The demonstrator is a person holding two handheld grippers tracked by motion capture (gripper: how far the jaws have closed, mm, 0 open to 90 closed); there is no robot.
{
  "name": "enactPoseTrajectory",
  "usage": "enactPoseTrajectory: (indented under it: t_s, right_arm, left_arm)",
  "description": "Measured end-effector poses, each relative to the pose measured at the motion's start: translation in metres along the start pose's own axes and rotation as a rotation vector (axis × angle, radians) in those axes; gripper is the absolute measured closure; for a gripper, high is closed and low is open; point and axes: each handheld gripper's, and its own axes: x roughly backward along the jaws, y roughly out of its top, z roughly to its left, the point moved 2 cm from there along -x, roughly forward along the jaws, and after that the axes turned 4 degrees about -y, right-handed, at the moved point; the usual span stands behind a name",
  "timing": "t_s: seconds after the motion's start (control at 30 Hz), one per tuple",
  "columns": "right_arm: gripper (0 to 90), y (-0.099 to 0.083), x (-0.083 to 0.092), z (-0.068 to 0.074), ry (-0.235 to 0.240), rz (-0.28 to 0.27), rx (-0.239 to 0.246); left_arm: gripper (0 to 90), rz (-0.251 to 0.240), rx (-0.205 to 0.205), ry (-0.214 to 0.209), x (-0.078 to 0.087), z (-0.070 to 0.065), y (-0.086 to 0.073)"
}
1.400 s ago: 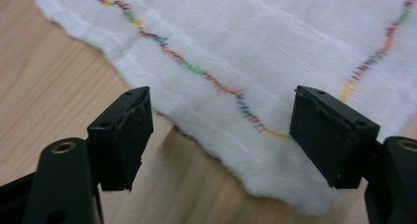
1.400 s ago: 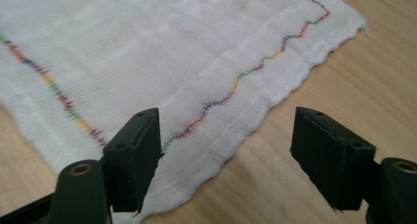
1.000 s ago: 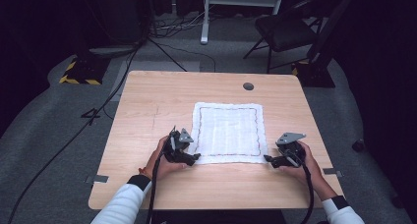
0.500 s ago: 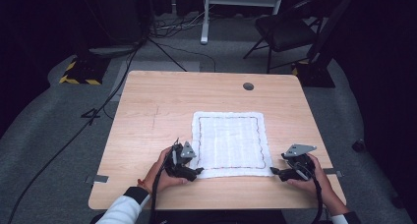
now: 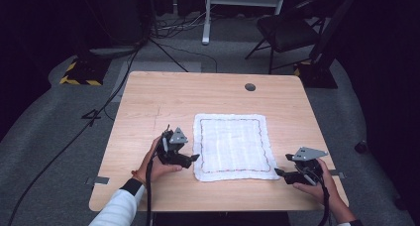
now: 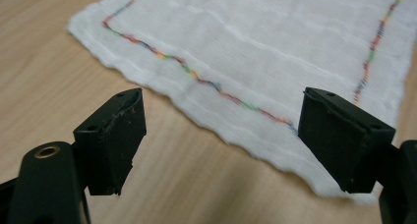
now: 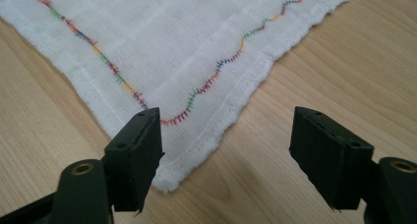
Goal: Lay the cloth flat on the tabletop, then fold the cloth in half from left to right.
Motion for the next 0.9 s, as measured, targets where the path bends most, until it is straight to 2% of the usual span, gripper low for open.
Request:
enactPoseTrajectory:
  t_s: [0.07,0.13,0.17,0.23,0.3,0.5,0.53,0.57,0.6,0.67,0.77,0.83,0.87,0.9]
  right_arm:
    - [29.3,0.004,-0.002,0.003,0.003,-0.018,0.009]
    - [30.3,0.009,-0.003,0.006,0.013,-0.031,0.016]
    - [31.2,0.011,-0.004,0.009,0.014,-0.038,0.025]
    - [32.5,0.018,-0.007,0.015,0.03,-0.055,0.039]
    - [32.6,0.024,-0.01,0.02,0.041,-0.055,0.061]
    - [33.9,0.043,-0.026,0.04,0.082,-0.052,0.127]
    - [34.4,0.047,-0.028,0.044,0.084,-0.051,0.143]
    - [34.7,0.052,-0.03,0.048,0.086,-0.053,0.157]
    - [35.6,0.058,-0.033,0.052,0.105,-0.066,0.156]
    - [36.1,0.068,-0.039,0.057,0.132,-0.08,0.154]
    - [36.3,0.083,-0.049,0.071,0.16,-0.092,0.192]
    - [36.6,0.091,-0.056,0.08,0.176,-0.099,0.213]
    - [36.9,0.096,-0.06,0.085,0.188,-0.105,0.222]
    - [37.3,0.098,-0.063,0.089,0.193,-0.111,0.229]
  left_arm:
    - [18.5,-0.006,0.008,0.012,-0.001,0.008,0.006]
    - [18.5,-0.023,0.01,0.047,-0.003,0.016,0.01]
    - [19.1,-0.012,0.009,0.061,-0.004,0.021,0.013]
    - [19.3,-0.009,0.025,0.061,-0.005,0.026,0.017]
    - [20.4,-0.031,0.022,0.072,-0.006,0.03,0.021]
    - [20.8,-0.02,0.025,0.096,-0.015,0.042,0.035]
    - [21.2,-0.015,0.017,0.105,-0.018,0.045,0.038]
    - [21.8,-0.021,0.005,0.143,-0.021,0.048,0.04]
    - [22.9,-0.007,0.009,0.147,-0.024,0.052,0.043]
    - [22.5,0.006,0.038,0.152,-0.032,0.062,0.047]
    - [22.5,0.0,0.119,0.13,-0.049,0.078,0.052]
    - [22.1,0.026,0.139,0.137,-0.062,0.084,0.054]
    - [22.0,0.036,0.134,0.153,-0.066,0.086,0.055]
    - [22.0,0.04,0.147,0.148,-0.071,0.089,0.055]
